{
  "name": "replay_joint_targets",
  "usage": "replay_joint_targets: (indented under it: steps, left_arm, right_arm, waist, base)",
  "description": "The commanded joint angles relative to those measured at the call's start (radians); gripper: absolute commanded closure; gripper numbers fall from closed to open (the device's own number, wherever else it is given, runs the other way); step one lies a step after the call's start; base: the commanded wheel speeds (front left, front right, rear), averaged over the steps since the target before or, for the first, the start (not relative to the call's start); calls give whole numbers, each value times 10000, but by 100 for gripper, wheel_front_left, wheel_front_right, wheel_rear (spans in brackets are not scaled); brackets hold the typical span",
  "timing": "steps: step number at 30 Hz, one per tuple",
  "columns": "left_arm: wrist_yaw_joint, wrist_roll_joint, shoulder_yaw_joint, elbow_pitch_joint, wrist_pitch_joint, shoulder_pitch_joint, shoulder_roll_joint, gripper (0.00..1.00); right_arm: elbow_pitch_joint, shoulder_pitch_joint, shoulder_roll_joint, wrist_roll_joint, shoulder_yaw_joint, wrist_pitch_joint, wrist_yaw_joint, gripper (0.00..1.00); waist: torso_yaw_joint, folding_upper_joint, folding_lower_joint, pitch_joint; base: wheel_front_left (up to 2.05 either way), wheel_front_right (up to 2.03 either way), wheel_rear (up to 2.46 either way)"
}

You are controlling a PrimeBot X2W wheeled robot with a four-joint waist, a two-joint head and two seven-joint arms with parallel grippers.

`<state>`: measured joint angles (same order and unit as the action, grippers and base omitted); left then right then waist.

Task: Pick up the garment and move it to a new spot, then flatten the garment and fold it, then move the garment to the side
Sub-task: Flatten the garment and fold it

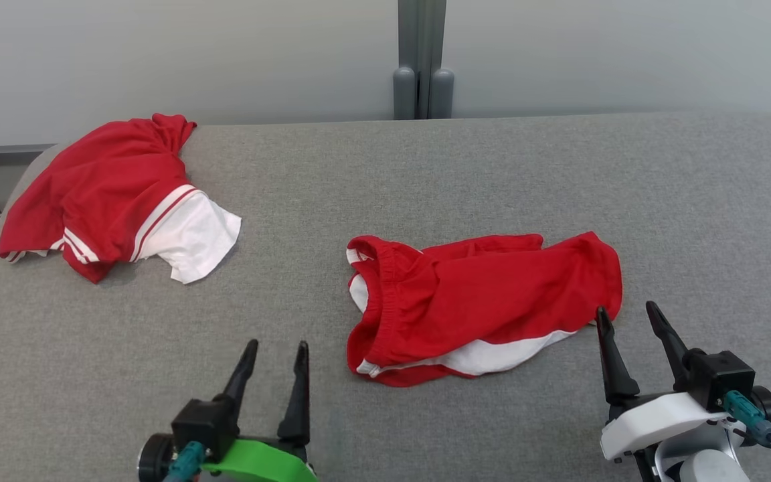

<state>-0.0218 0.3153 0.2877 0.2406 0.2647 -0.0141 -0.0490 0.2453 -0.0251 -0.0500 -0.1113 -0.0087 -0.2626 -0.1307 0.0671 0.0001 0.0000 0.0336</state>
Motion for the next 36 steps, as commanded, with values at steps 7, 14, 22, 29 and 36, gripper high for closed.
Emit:
replay_joint_targets:
  steps: [7,14,22,29,36]
  left_arm:
    - [-797,-319,1552,1859,-73,-851,-31,0]
    - [-925,-250,1939,3524,-244,-1821,-40,0]
    - [-994,17,1879,4401,-117,-2359,-54,24]
    - [-1007,113,1907,4677,-21,-2536,-60,100]
    - [-730,218,1458,4506,11,-2669,-94,100]
  right_arm:
    - [-21,-241,-11,23,0,-31,1,0]
    - [11,-339,-13,42,35,-31,-1,0]
    - [19,-364,-11,99,-166,-31,-1,0]
    - [160,-261,-11,91,-211,-31,-1,0]
    - [939,-255,-9,227,-78,-32,-1,0]
  waist:
    - [-350,-1,0,271]
    - [-838,-1,0,457]
    - [-1191,-1,0,576]
    - [-1260,-1,0,564]
    - [-1147,-1,0,611]
  base:
    - [0,0,0]
    - [0,0,0]
    - [0,0,0]
    - [0,0,0]
    - [0,0,0]
